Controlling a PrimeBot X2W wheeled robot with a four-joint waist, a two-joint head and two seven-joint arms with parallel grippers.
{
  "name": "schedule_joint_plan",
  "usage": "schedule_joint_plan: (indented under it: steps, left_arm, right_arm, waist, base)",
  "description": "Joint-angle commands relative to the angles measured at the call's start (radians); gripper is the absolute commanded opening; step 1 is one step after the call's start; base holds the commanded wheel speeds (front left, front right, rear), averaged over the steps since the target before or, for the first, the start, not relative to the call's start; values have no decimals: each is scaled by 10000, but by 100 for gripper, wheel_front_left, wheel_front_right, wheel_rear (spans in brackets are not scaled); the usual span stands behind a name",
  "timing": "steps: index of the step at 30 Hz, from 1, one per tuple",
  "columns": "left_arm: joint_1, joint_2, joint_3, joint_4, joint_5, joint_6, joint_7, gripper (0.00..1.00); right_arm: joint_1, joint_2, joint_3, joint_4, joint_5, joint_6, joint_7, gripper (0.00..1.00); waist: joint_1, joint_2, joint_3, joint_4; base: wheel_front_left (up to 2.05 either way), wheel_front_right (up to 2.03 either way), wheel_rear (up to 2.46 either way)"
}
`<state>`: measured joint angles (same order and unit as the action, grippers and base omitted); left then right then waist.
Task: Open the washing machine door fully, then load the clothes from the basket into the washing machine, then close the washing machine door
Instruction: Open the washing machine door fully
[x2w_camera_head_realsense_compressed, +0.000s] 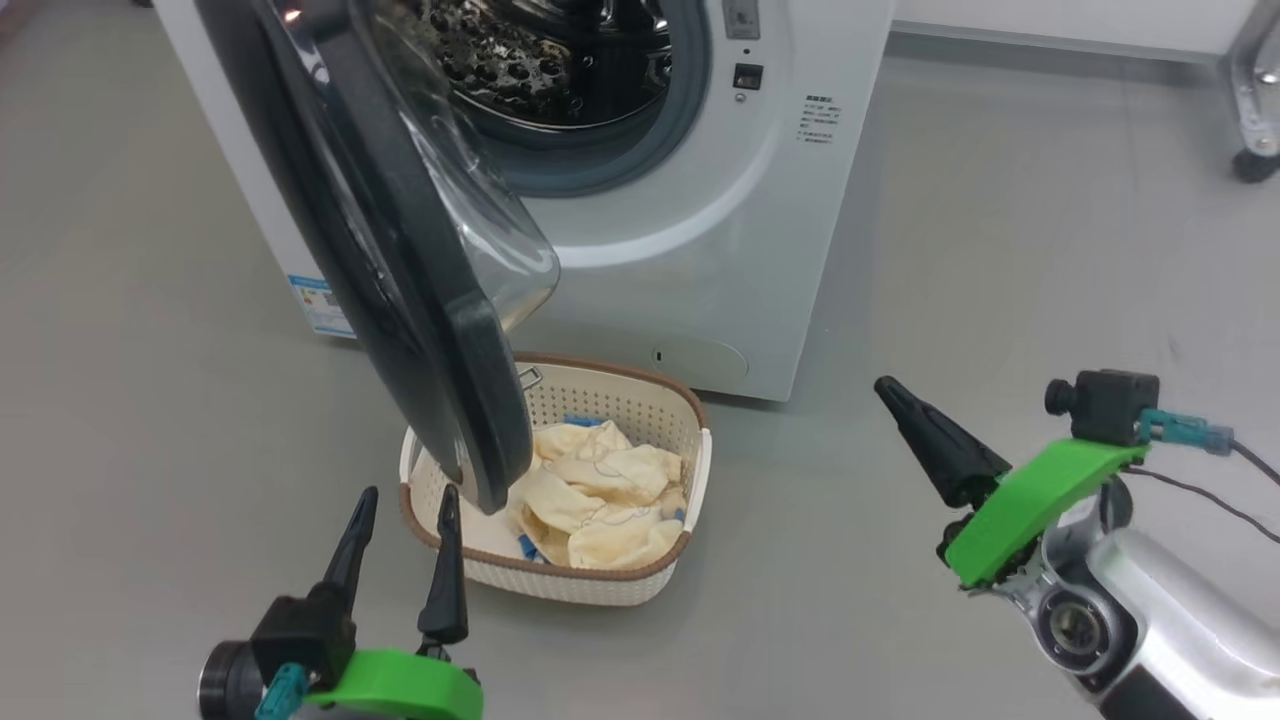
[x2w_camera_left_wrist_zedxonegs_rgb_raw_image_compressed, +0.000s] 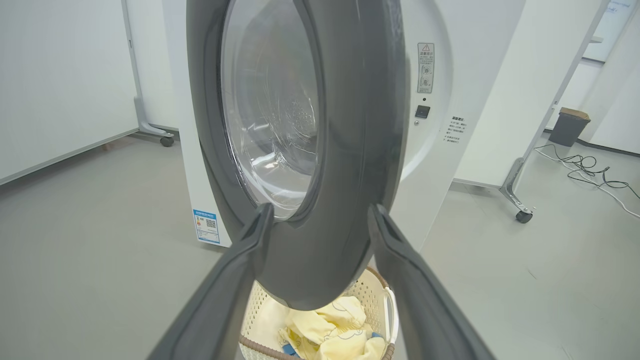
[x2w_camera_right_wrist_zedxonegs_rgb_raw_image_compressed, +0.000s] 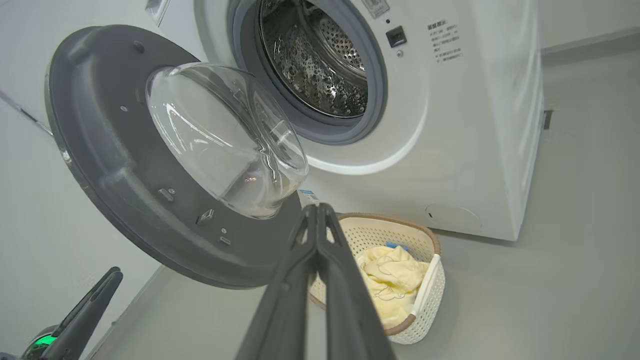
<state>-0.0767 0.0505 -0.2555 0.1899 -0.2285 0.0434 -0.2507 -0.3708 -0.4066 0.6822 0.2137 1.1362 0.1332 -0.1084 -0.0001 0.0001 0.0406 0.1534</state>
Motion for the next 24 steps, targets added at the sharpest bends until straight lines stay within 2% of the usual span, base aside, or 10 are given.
schedule_joint_plan:
  steps: [1,6,14,18,19,20,21,22,23,24]
  left_arm:
    - [-139,162,445,-380,106,-49,-111,100]
    - [178,243,792,-555,144,-54,-111,100]
    - [468,237,1052,-599,214,-164,-111,100]
    - [536,194,1087,-564,231,-209,-111,100]
    - [545,182,1094,-561,234,-214,-111,100]
    - [545,182,1094,-561,234,-214,-111,100]
    - [550,171,1099,-554,237,-222,-111,100]
    - [549,162,1105,-544,241,-232,-111,100]
    - [546,154,1117,-532,247,-242,-111,100]
    - [545,147,1133,-522,253,-252,-111,100]
  right_arm:
    - [-1,-260,-6,-203,-533,-25,-422,0]
    - [517,-154,-629,221,-2698,-25,-1321,0]
    - [1704,696,-2882,416,-6280,-25,-1514,0]
    - [2323,1476,-4105,221,-7259,-25,-1525,0]
    - [2436,1616,-4378,167,-7523,-25,-1527,9]
    - [2436,1616,-4378,167,-7523,-25,-1527,9]
    - [2536,1781,-4649,84,-7749,-25,-1528,47]
    - [2628,1962,-4892,-22,-7936,-25,-1529,91]
    - [2721,2148,-5116,-113,-8082,-25,-1530,100]
    - [2802,2302,-5302,-183,-8224,-25,-1530,100]
  waist:
    - [1,-1,-169,-275]
    - [1,-1,-294,-729]
    - [1,-1,-419,-1238]
    - [1,-1,-443,-1408]
    - [1,-1,-443,-1437]
    - [1,-1,-443,-1437]
    - [1,-1,-442,-1463]
    - [1,-1,-442,-1486]
    - [1,-1,-443,-1510]
    - [1,-1,-444,-1531]
  base:
    - [0,0,0]
    - [0,0,0]
    - [0,0,0]
    - [0,0,0]
    - [0,0,0]
    - [0,0,0]
    - [0,0,0]
    - [0,0,0]
    - [0,0,0]
    - [0,0,0]
